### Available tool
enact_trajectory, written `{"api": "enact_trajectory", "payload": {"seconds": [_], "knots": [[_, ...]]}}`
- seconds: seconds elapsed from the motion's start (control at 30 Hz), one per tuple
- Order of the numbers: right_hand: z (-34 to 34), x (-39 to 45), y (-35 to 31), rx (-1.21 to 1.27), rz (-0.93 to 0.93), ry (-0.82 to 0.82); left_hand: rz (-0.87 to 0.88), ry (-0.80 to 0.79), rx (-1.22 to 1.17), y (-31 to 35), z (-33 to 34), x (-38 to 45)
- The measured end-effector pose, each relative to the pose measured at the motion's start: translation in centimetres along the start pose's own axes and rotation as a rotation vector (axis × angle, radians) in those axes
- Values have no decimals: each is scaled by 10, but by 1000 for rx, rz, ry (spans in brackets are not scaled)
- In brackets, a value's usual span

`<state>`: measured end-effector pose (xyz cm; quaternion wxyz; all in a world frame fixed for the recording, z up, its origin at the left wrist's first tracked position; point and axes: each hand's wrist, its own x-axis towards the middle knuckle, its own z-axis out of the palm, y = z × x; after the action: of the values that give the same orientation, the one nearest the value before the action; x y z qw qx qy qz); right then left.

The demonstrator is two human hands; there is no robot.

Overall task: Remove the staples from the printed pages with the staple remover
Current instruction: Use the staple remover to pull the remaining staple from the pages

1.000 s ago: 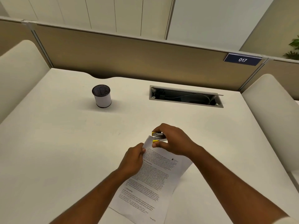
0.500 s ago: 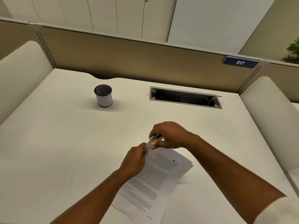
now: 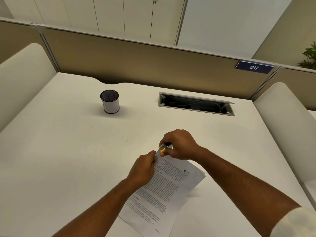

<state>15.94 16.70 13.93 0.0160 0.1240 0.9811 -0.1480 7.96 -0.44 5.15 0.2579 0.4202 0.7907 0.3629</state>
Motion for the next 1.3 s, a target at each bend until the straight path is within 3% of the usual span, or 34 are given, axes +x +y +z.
{"api": "enact_trajectory", "payload": {"seconds": [0.3, 0.67, 0.83, 1.17, 1.3], "knots": [[2, -6, 7, 113, -15, -118, -12, -5, 18, -1, -5, 4], [4, -10, 20, 157, 32, -97, 3, -12, 85, 8, -2, 11], [5, -9, 20, 94, 28, -50, 4, -29, 94, 10, -1, 13], [20, -12, 15, -22, -26, 224, -11, -32, 112, 11, 2, 20], [16, -12, 18, 82, 3, 119, -25, -40, 119, 8, 2, 18]]}}
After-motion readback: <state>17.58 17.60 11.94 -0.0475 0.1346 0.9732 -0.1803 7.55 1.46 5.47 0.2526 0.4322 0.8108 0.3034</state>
